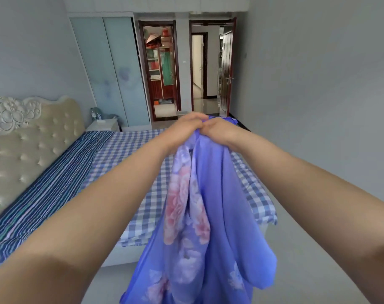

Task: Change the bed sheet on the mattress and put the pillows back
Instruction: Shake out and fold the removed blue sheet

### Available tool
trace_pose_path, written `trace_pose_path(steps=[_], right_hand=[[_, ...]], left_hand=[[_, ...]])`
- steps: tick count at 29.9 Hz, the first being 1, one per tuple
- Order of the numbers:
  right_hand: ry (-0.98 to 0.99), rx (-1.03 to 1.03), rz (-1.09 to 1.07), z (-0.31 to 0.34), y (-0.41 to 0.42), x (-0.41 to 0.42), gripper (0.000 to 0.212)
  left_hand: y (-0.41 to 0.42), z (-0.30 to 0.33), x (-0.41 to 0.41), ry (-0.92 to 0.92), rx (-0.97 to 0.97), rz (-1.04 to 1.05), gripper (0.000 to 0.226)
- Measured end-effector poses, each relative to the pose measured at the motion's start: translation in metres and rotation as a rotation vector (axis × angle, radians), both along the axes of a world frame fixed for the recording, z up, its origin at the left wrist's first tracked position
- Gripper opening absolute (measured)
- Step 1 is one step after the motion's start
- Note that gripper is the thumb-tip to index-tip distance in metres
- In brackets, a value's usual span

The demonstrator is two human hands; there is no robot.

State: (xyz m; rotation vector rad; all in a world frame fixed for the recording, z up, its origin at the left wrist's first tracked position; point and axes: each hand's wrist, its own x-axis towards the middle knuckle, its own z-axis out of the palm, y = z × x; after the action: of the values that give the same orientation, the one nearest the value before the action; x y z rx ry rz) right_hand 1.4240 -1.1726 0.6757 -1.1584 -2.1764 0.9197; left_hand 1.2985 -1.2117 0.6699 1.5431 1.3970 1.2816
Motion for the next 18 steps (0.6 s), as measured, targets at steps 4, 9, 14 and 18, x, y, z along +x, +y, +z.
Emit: trace_pose_path(steps=[4, 9, 14, 18], right_hand=[[-0.007, 0.006, 0.037, -0.006, -0.004, 0.011, 0.036], [0.158, -0.071, 0.048, -0.017, -0.004, 0.019, 0.037], [0.374, -0.174, 0.010, -0.038, -0.004, 0.021, 0.044], [0.407, -0.030, 0.008, -0.066, -0.020, 0.016, 0.042]], left_hand=[[0.000, -0.006, -0.006, 0.389, -0.108, -0.138, 0.053], [0.004, -0.014, -0.017, 0.541, -0.188, -0.157, 0.048], [0.003, 0.003, -0.033, 0.423, -0.039, -0.020, 0.028], [0.011, 0.012, -0.044, 0.298, 0.113, 0.177, 0.017]])
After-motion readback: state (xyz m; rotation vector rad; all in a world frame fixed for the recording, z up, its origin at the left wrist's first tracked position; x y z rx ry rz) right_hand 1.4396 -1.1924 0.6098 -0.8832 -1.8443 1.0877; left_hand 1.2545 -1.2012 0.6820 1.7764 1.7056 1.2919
